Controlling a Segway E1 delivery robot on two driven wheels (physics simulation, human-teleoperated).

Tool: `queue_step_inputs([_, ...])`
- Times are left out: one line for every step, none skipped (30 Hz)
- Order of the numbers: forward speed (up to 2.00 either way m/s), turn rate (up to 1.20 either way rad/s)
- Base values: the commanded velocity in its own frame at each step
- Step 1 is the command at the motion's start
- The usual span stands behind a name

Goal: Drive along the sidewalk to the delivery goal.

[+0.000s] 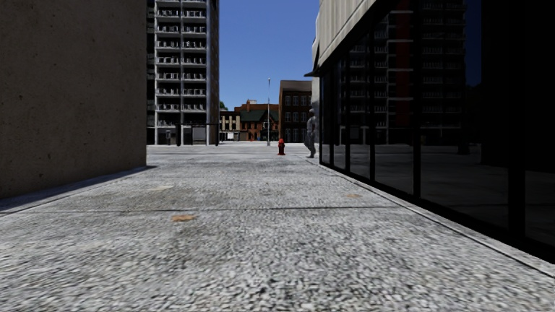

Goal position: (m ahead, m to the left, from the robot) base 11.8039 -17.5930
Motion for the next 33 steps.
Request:
queue_step_inputs([2.0,0.0])
queue_step_inputs([2.0,0.0])
queue_step_inputs([2.0,0.0])
queue_step_inputs([2.0,0.0])
queue_step_inputs([2.0,0.0])
queue_step_inputs([2.0,0.0])
queue_step_inputs([2.0,0.0])
queue_step_inputs([2.0,0.0])
queue_step_inputs([2.0,0.0])
queue_step_inputs([2.0,0.0])
queue_step_inputs([2.0,0.0])
queue_step_inputs([2.0,0.0])
queue_step_inputs([2.0,0.0])
queue_step_inputs([2.0,0.0])
queue_step_inputs([2.0,0.0])
queue_step_inputs([2.0,0.0])
queue_step_inputs([2.0,0.0])
queue_step_inputs([2.0,0.0])
queue_step_inputs([2.0,0.0])
queue_step_inputs([2.0,0.0])
queue_step_inputs([2.0,0.0])
queue_step_inputs([2.0,0.0])
queue_step_inputs([2.0,0.0])
queue_step_inputs([2.0,0.0])
queue_step_inputs([2.0,0.0])
queue_step_inputs([2.0,0.0])
queue_step_inputs([2.0,0.0])
queue_step_inputs([2.0,0.0])
queue_step_inputs([2.0,0.0])
queue_step_inputs([2.0,0.0])
queue_step_inputs([2.0,0.0])
queue_step_inputs([2.0,0.0])
queue_step_inputs([2.0,0.0])
